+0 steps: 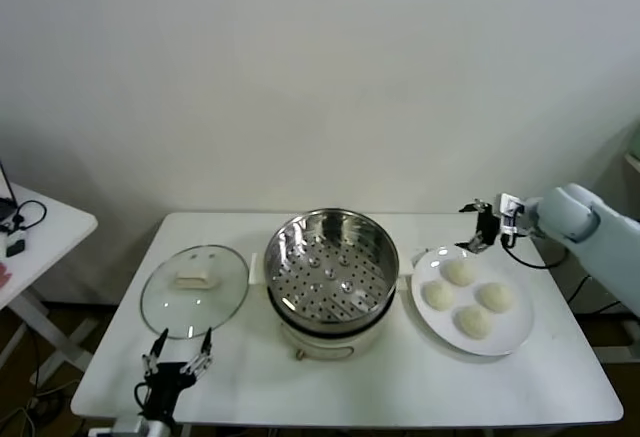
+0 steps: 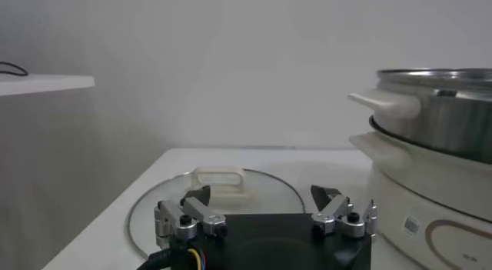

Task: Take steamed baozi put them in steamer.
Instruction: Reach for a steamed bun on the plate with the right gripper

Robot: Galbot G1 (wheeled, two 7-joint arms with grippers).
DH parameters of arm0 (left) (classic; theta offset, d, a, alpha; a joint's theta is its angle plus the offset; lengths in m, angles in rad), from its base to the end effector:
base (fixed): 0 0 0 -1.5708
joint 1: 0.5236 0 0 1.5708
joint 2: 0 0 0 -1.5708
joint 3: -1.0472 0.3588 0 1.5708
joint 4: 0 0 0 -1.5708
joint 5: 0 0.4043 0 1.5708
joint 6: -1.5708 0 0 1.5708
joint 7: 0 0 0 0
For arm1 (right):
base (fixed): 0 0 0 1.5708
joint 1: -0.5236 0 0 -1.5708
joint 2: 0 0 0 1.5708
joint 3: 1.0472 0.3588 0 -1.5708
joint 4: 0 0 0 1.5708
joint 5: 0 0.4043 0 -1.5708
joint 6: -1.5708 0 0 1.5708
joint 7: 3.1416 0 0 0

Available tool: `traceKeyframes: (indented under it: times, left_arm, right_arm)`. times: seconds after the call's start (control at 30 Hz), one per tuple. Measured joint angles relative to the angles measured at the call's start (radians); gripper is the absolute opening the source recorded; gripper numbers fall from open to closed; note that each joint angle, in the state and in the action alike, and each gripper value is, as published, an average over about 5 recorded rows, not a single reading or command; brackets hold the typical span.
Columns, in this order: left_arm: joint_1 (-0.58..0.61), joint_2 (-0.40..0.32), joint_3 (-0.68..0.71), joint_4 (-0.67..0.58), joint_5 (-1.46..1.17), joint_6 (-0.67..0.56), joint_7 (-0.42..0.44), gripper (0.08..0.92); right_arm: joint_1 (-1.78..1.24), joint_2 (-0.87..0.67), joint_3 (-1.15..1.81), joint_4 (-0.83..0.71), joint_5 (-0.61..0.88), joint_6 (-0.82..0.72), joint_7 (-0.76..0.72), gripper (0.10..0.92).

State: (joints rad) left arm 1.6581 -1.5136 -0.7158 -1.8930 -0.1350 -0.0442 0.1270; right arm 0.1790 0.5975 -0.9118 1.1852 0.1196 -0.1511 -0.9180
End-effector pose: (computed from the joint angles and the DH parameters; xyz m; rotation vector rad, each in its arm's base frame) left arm 0.1786 0.0863 -0.4012 0.0560 -2.9139 0.0100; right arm 0.5764 -0.2135 -0.1532 1.1168 -1.6715 1.3726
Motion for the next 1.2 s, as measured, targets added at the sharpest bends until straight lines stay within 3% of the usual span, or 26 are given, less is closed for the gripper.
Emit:
traceKeyframes:
  times: [0.37, 1.2]
  left_arm:
    - [-0.002, -0.004, -0.008, 0.012, 0.004, -0.008, 0.002, 0.823]
    - [-0.003, 0.002, -0.022, 0.055, 0.035, -0.023, 0.002, 0.823]
  right_arm:
    - [0.117, 0.13, -0.227, -0.196, -0.034, 0.086, -0.126, 0.823]
    - [-0.006, 0.336, -0.157, -0.467, -0.129, 0.156, -0.149, 0.823]
